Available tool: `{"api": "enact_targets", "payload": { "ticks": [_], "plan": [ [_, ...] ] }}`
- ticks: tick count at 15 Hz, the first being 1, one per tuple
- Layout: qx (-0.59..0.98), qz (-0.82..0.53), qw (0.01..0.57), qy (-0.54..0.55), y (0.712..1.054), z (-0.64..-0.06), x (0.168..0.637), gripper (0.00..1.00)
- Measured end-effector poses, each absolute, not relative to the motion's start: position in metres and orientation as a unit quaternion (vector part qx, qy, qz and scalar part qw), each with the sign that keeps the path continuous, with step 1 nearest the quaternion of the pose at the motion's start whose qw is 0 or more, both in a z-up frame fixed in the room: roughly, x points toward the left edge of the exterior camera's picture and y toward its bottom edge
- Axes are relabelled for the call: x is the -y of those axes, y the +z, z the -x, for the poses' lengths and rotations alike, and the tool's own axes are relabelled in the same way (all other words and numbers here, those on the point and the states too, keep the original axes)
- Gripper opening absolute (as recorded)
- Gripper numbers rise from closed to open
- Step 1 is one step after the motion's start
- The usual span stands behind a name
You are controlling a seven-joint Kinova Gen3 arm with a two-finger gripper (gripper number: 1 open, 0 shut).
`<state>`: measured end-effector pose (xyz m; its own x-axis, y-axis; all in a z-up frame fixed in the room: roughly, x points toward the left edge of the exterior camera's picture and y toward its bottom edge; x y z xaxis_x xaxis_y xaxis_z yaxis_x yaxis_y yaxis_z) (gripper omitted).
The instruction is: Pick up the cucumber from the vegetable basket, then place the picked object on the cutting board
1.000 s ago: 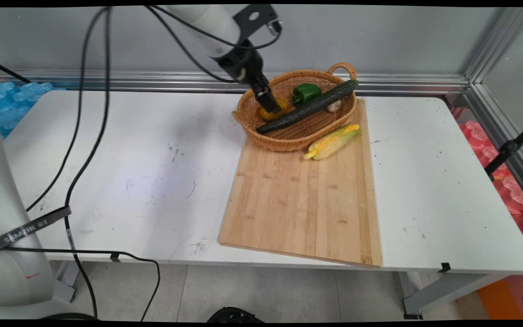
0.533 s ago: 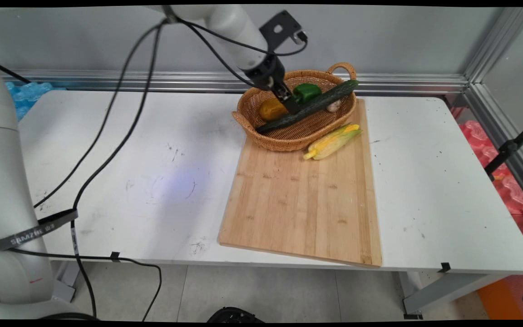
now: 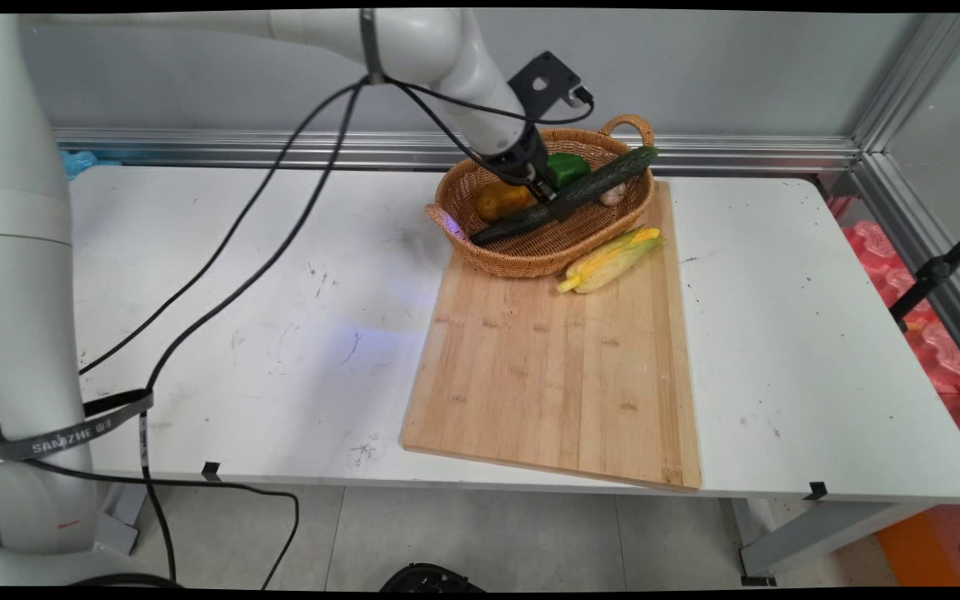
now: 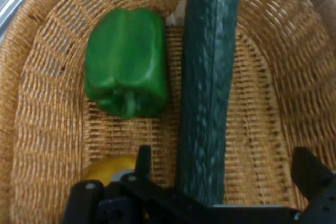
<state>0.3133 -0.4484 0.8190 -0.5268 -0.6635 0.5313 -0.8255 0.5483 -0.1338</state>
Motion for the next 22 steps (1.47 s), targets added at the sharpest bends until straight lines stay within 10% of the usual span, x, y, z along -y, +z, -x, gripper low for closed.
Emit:
{"api": "enact_targets", "payload": {
  "ticks": [7, 8, 22],
  "plan": [
    [0.841, -0.457, 0.214, 0.194, 0.795, -0.300, 0.465, 1.00],
    [0.840, -0.458, 0.214, 0.195, 0.793, -0.299, 0.467, 0.00],
    [0.836, -0.461, 0.219, 0.200, 0.818, -0.287, 0.467, 0.00]
  ]
}}
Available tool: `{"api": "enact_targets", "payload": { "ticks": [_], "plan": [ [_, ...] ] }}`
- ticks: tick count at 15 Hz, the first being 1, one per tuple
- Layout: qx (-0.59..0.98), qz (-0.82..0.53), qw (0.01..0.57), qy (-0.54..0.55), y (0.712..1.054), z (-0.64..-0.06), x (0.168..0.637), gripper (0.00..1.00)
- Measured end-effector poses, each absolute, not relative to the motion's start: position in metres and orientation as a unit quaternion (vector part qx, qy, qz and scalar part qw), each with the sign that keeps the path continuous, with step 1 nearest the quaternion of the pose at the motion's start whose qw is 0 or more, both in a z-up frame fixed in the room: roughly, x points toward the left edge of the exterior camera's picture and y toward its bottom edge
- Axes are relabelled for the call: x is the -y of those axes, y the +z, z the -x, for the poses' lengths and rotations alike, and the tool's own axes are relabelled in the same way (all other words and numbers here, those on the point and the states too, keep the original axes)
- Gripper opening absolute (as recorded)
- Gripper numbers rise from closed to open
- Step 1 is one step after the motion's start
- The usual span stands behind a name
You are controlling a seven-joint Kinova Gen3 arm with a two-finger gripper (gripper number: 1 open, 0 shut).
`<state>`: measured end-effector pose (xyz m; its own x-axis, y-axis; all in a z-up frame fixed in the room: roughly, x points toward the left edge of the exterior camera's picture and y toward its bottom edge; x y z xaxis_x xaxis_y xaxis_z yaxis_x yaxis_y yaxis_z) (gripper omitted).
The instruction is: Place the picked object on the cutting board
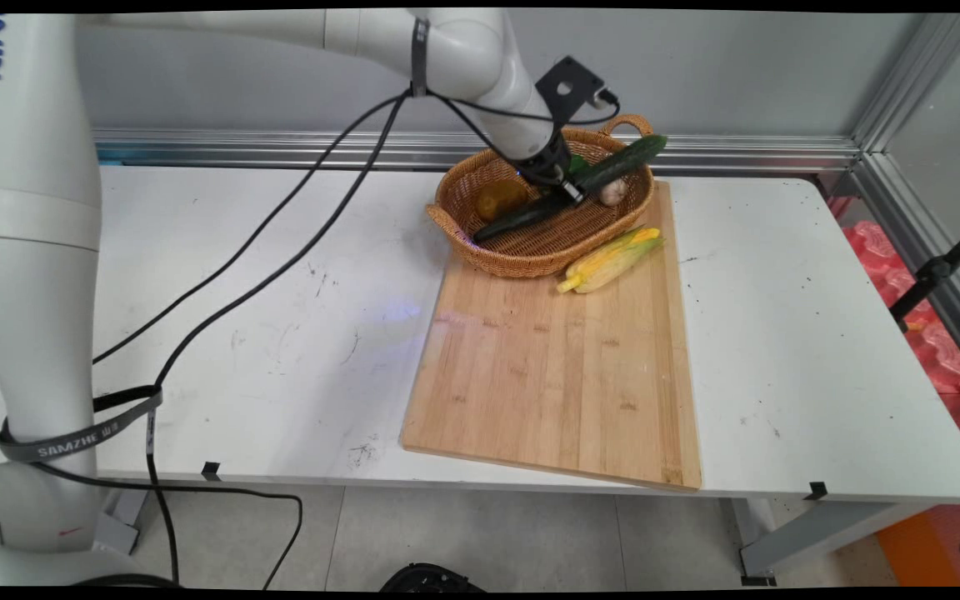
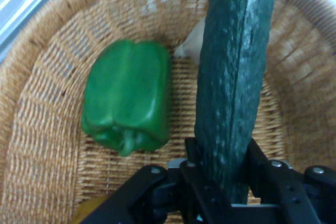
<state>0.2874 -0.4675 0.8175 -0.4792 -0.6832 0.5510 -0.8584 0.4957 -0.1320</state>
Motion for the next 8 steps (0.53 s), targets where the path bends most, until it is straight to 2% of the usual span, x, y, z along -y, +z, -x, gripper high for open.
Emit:
{"api": "enact_targets", "payload": {
  "ticks": [8],
  "plan": [
    [0.859, -0.411, 0.240, 0.188, 0.891, -0.262, 0.444, 0.00]
  ]
}}
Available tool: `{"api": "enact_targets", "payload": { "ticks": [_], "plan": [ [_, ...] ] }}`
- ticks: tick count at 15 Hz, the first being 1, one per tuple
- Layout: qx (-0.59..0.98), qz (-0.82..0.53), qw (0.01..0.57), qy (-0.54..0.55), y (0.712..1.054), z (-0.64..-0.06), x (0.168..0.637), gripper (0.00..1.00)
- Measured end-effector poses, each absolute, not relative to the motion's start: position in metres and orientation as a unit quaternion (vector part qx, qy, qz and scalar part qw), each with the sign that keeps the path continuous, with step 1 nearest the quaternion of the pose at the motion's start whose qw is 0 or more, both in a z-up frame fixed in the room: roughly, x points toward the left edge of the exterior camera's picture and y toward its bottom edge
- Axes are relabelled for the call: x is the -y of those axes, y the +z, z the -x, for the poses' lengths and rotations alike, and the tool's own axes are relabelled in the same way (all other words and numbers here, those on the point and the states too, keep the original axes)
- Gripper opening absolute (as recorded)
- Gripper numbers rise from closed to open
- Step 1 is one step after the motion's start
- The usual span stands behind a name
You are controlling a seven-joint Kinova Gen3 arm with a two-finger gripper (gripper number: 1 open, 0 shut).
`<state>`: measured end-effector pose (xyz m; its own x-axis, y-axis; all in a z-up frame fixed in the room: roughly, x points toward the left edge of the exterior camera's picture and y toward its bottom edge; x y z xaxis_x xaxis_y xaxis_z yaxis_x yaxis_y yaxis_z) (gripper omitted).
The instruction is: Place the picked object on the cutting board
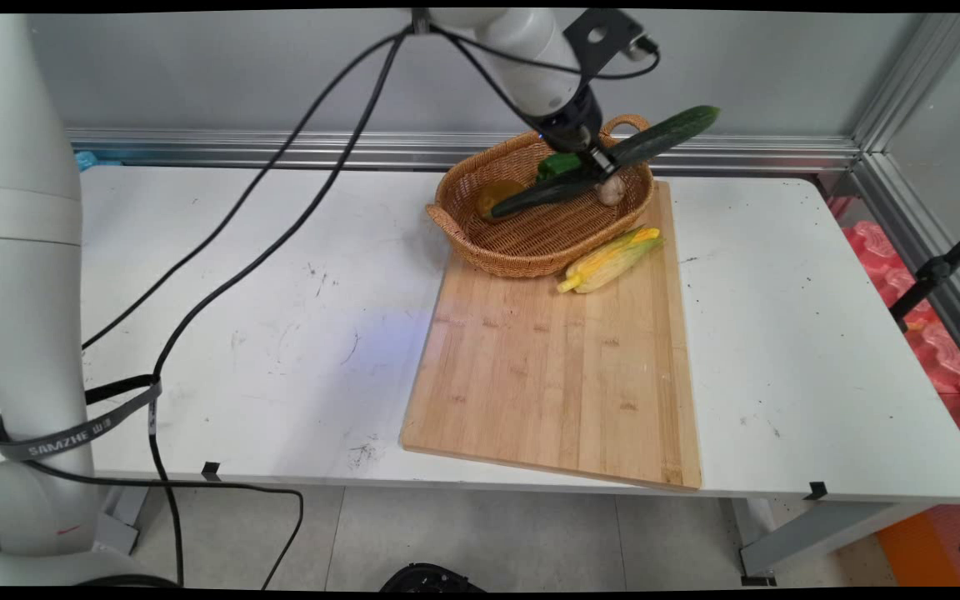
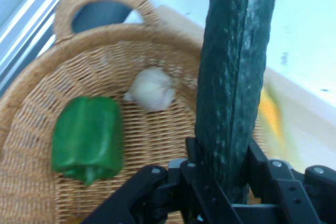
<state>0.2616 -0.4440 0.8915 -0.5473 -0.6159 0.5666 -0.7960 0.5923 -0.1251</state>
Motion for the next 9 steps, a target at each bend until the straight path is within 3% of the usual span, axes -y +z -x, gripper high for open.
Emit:
{"api": "enact_targets", "payload": {
  "ticks": [4, 9],
  "plan": [
    [0.880, -0.377, 0.239, 0.163, 0.921, -0.248, 0.415, 0.00],
    [0.896, -0.364, 0.217, 0.131, 0.934, -0.240, 0.372, 0.00]
  ]
}}
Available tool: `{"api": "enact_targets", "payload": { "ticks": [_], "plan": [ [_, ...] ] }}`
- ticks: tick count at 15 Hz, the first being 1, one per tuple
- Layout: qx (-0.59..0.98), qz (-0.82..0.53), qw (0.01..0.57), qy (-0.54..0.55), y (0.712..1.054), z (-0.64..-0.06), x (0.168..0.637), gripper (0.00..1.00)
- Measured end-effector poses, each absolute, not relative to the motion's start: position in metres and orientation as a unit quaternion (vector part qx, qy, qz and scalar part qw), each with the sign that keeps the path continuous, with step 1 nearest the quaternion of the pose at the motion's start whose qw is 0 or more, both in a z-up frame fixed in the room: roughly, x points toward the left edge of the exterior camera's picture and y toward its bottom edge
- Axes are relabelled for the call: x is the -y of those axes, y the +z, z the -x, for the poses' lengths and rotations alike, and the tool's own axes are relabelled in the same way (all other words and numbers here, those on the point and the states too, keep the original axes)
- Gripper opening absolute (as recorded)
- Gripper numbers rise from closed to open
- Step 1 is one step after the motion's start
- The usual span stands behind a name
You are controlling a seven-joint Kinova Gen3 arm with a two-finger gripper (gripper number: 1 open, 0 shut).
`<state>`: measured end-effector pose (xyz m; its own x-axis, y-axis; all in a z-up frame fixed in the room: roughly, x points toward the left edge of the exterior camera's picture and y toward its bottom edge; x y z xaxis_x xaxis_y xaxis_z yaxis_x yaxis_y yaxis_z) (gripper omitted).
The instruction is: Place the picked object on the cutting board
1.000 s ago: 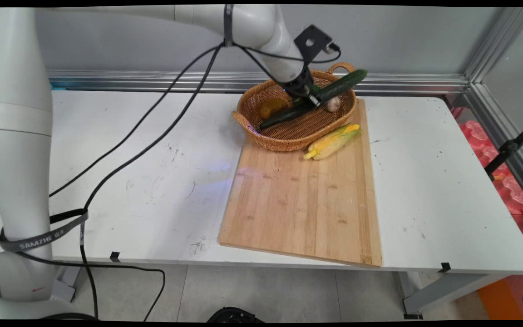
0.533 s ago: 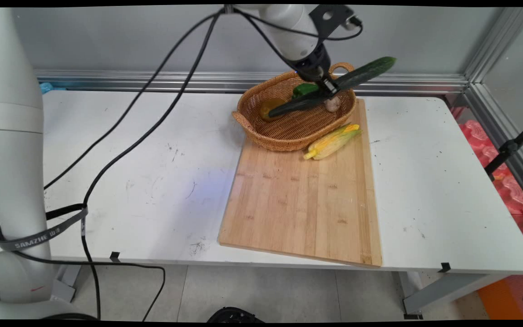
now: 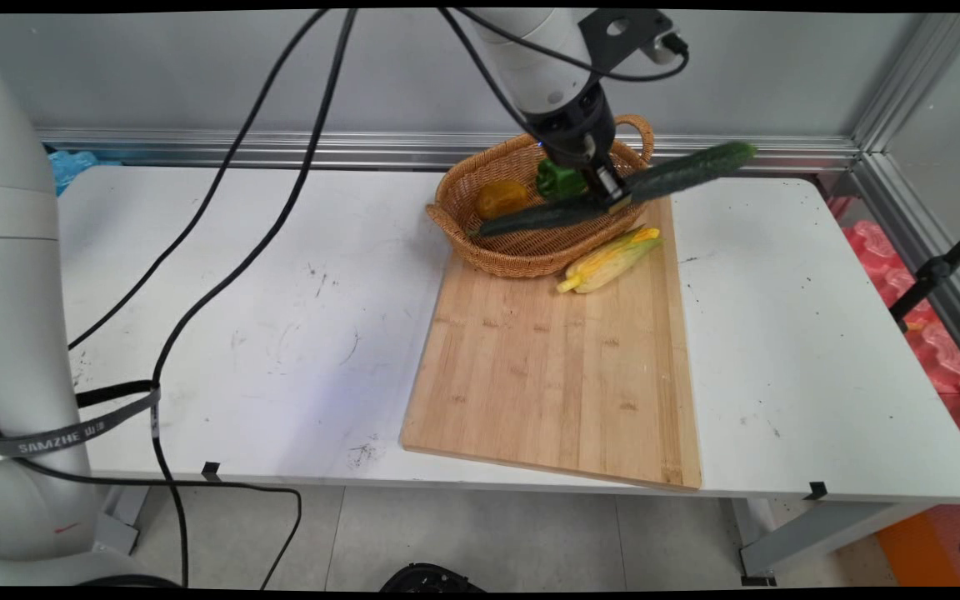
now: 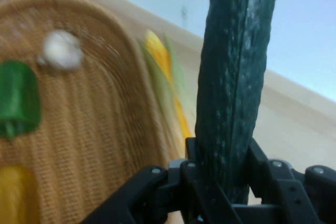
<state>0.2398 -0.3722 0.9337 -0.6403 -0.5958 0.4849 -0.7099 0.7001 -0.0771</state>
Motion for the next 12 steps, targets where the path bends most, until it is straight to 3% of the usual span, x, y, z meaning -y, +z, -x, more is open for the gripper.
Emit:
{"api": "enact_targets", "payload": {
  "ticks": [7, 12],
  "plan": [
    [0.907, -0.365, 0.181, 0.104, 0.919, -0.229, 0.329, 0.00],
    [0.909, -0.376, 0.151, 0.098, 0.885, -0.226, 0.322, 0.00]
  ]
}}
